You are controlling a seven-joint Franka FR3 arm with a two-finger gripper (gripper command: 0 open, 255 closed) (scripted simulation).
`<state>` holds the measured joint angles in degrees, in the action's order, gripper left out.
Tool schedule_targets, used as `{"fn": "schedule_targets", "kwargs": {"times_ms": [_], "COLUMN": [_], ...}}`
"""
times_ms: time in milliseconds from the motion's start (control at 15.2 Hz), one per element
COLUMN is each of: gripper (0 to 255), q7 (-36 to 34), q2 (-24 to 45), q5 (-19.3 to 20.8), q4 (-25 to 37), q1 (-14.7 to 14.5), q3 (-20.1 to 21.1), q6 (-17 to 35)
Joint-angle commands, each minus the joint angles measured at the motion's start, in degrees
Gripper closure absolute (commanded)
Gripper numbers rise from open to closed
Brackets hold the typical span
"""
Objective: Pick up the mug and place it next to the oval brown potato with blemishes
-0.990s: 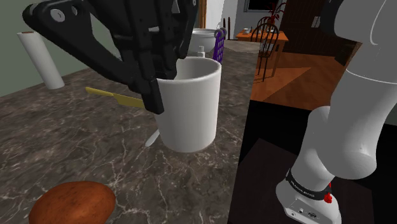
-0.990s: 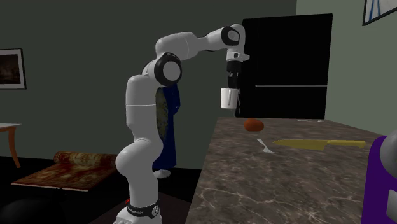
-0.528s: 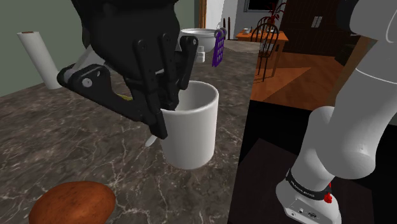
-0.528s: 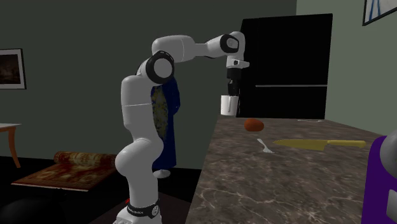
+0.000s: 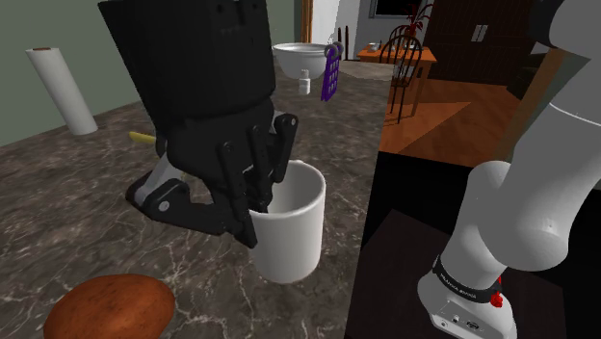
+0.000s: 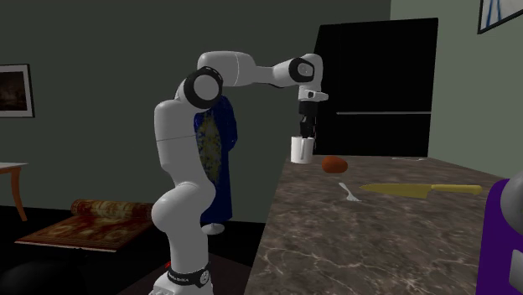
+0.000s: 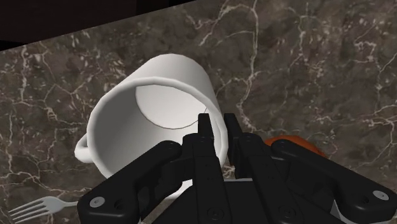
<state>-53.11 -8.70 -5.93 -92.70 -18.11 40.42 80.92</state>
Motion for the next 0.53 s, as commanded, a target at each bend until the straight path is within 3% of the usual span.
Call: {"fn": "schedule_targets", "kwargs": {"times_ms": [0, 462], "gripper": [255, 255], "q7": [0.2, 1.1], "q2": [-0.6, -2.4], "q5": [-0.3, -1.3], "q4": [-2.0, -8.8], "q1": [-0.1, -0.2], "q3": [-0.1, -0.4], "q6": [1.5, 6.9]}}
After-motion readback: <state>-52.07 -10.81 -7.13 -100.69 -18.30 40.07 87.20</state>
